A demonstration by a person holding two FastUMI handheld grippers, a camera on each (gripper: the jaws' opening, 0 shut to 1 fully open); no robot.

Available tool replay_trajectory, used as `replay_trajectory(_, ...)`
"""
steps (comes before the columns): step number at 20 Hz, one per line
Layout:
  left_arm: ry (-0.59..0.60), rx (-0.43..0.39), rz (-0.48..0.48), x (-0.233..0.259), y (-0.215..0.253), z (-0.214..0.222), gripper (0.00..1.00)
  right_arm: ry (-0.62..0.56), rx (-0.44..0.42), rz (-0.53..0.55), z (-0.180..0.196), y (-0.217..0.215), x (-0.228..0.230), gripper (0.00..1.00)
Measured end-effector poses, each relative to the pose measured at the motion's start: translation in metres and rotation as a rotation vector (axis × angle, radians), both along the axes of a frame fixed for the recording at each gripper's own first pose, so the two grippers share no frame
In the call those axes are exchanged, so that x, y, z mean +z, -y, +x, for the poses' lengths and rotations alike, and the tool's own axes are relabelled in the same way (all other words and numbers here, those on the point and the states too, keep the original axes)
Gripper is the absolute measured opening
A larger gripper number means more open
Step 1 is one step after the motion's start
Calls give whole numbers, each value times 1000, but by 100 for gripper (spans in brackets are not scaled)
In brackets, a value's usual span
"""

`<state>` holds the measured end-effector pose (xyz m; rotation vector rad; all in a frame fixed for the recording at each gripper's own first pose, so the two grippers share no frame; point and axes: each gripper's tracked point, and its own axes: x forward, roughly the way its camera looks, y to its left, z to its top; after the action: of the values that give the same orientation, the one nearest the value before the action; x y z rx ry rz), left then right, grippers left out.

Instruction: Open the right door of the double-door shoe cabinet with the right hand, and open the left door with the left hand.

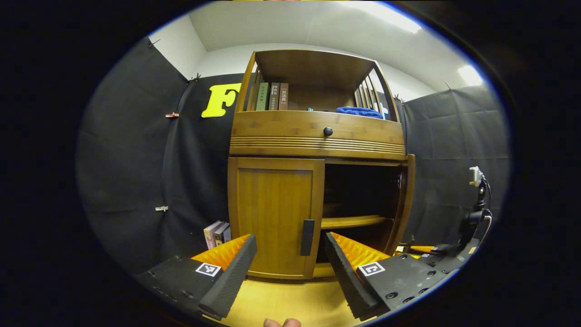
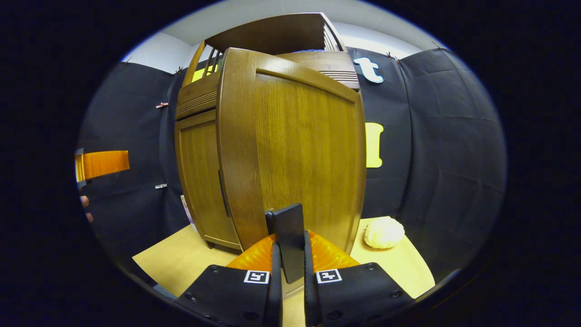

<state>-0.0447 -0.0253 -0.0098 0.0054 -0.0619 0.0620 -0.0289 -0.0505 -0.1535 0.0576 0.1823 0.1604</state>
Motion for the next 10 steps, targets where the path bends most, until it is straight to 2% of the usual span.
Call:
replay_trajectory(3, 5, -4, 18, 1, 19, 11, 92, 5, -17, -43, -11, 24, 2, 22)
replay_trajectory(4, 7, -5, 18, 1, 25, 15, 96, -1, -22, -43, -12, 31, 3, 22)
replay_trajectory(8, -11, -11, 3, -3, 46, 31, 93, -26, -47, -13, -18, 67, 4, 22)
replay_trajectory(9, -15, -11, 2, -4, 51, 36, 93, -27, -60, -14, -18, 77, 5, 18)
replay_trajectory(10, -17, -11, 4, -4, 54, 39, 93, -28, -76, -13, -18, 89, 6, 21)
